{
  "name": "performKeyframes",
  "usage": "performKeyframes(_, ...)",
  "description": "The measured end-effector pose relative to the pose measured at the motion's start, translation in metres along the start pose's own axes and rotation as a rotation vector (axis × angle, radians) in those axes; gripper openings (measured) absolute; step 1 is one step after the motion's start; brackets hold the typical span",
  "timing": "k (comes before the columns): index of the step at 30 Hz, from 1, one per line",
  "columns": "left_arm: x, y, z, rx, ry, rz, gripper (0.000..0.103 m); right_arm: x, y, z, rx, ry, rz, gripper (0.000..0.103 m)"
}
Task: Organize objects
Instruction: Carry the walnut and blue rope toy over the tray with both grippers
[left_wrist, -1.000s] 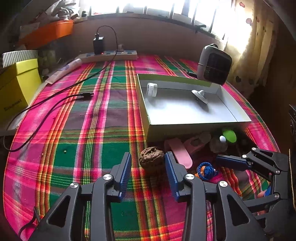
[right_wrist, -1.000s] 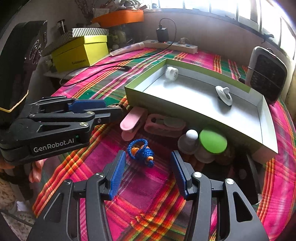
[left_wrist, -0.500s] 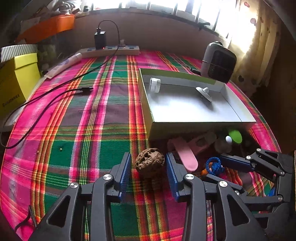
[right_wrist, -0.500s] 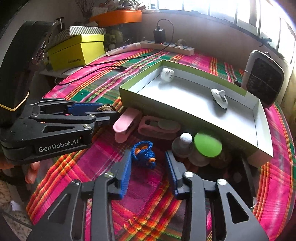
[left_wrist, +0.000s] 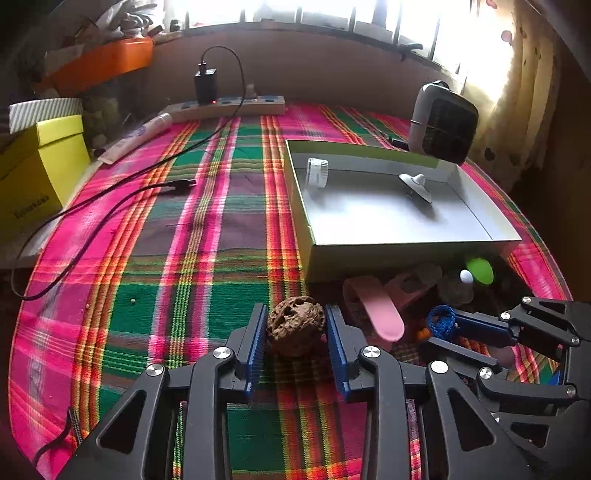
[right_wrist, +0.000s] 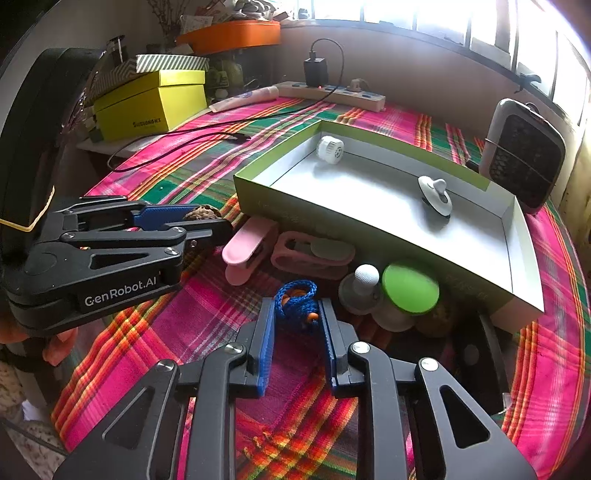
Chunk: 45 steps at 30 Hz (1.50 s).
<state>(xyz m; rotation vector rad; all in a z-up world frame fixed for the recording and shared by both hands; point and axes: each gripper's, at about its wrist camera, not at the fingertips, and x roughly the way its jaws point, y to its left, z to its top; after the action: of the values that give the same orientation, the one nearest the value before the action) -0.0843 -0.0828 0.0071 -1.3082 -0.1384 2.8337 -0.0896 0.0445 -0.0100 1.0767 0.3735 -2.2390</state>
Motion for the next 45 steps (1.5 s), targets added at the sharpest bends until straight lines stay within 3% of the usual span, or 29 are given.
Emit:
performKeyframes(20, -0.016, -0.006, 0.001, 0.032, -0.065, 0.041, 0.03, -0.005, 0.0, 0.0, 0.004, -0.016, 0.002, 0.021)
performKeyframes(35, -0.033, -0.014, 0.009, 0.047, -0.132, 0.065, 0.03, -0.028, -0.009, 0.01, 0.036, -0.088, -0.009, 0.021)
performKeyframes(45, -0.036, -0.023, 0.024, 0.05, -0.164, 0.026, 0.029, -0.038, -0.027, 0.021, 0.079, -0.129, -0.029, 0.021)
